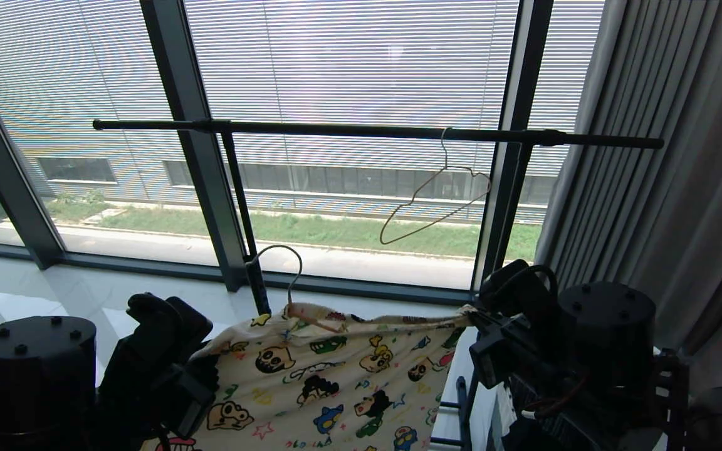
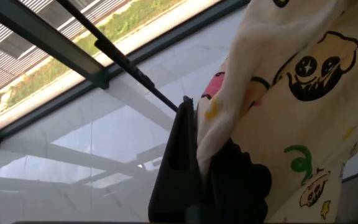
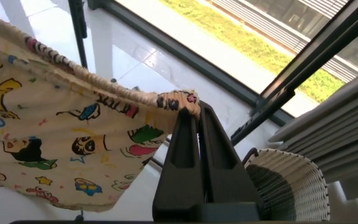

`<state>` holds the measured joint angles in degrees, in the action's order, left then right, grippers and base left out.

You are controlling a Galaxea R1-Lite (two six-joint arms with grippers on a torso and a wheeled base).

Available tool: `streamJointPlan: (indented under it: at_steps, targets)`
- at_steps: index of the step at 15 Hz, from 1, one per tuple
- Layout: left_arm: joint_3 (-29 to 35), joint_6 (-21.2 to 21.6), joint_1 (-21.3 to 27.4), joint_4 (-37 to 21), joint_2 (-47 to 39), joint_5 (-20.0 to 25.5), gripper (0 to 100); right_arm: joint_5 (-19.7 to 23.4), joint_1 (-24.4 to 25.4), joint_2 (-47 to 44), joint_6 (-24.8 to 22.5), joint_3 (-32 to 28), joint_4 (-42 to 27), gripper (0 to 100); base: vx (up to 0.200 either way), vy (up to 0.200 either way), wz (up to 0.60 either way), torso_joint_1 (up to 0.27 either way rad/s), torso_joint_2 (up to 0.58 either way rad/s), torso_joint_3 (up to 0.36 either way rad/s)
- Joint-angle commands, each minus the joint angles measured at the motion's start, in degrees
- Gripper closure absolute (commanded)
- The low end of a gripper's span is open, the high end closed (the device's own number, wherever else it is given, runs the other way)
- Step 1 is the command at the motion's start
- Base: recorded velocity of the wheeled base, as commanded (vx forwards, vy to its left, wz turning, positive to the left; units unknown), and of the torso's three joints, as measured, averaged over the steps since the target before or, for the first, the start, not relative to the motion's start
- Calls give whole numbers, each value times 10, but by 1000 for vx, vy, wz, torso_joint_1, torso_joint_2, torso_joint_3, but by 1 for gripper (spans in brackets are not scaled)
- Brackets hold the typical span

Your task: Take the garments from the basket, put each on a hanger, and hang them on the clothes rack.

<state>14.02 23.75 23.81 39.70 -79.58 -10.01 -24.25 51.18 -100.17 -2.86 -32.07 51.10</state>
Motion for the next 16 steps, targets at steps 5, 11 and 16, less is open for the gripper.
streamJointPlan:
  at_steps: [5,11,16]
  targets:
    - [18,-71,16,54,-38,-2,100,11,44,49,-7,2,-65,0,0,0,0,0,0,0]
    - [5,-102,69,107,-22,3,100,97,8,79,-84,-2,-70,0,0,0,0,0,0,0]
    - [0,-98,164,118,-33,10,100,213,8,116,-168,-32,-157,0,0,0,0,0,0,0]
